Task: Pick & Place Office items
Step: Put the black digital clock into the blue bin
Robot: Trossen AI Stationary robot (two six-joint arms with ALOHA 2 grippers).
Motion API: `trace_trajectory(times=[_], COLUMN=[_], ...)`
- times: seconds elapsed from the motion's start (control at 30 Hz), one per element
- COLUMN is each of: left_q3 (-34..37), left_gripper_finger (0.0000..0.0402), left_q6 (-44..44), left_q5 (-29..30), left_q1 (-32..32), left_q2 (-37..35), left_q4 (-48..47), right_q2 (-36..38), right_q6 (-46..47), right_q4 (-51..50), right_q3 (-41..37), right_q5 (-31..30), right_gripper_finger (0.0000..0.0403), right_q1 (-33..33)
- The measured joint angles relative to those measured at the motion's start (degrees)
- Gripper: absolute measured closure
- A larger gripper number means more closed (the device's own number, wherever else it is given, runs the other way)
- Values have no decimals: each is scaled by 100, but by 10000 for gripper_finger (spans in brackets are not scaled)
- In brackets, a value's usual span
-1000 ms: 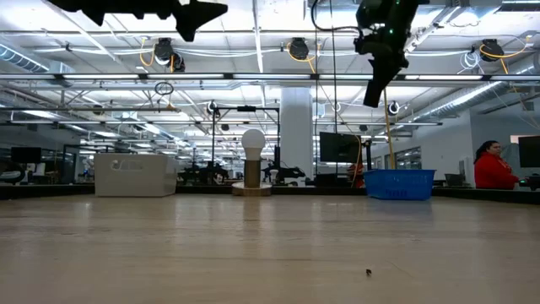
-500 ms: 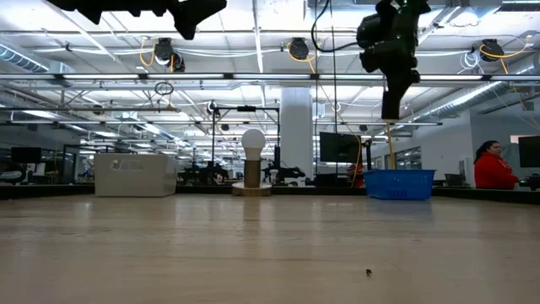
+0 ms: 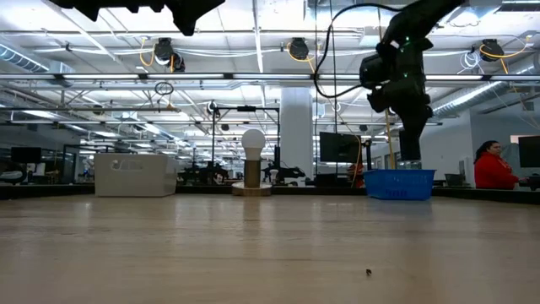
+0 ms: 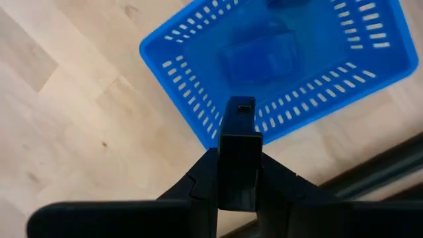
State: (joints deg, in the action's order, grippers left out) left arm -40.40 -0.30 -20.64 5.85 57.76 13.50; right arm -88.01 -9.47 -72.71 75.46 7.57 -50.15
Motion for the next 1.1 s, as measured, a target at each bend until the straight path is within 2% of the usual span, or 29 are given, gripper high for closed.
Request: trace_trajectory(times=[0.37,1.1], left_q3=[0,0], left_gripper_finger=[82,82], left_q6=[-4,-20], left_q5=[26,24], left_q1=[0,0], left_q2=[0,1], left_q4=[0,-126], right_q2=[0,0], right_q6=[-15,-17], right_q4=[1074,2071], right_q3=[-504,-992], right_q5=[0,-7], right_gripper_finger=[350,350], right_q1=[0,-128])
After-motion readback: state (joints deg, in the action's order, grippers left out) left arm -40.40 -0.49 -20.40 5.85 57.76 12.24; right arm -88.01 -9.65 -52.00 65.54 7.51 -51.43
